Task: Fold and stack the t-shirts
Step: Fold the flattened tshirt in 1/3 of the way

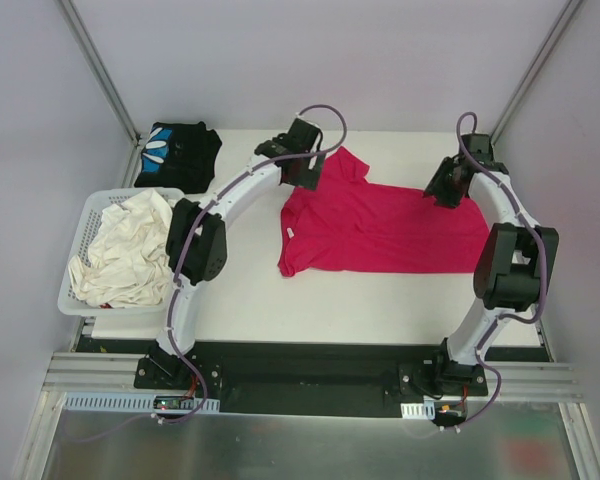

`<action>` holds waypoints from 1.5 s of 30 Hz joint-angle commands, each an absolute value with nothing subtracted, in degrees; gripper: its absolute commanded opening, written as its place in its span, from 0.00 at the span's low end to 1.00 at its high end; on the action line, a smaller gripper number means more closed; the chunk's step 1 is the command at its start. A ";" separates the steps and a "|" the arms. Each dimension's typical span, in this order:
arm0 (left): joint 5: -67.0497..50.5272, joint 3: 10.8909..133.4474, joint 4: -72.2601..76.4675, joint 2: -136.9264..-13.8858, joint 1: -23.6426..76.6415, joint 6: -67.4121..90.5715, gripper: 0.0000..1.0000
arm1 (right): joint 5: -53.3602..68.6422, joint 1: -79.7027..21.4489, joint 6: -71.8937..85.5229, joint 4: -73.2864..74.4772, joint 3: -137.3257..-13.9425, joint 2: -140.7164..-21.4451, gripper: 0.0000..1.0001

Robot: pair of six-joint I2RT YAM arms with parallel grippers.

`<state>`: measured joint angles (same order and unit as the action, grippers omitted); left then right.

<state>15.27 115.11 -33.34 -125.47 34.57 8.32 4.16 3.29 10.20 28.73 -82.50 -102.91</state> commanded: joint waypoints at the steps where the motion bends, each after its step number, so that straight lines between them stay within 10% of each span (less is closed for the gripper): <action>1: 17.39 119.18 -33.75 -125.51 32.87 5.28 0.90 | 5.10 6.32 9.05 31.02 -86.13 -105.29 0.44; 45: -26.28 115.75 -14.33 -127.88 30.59 -0.19 0.86 | 10.38 19.33 5.62 33.05 -95.98 -117.77 0.45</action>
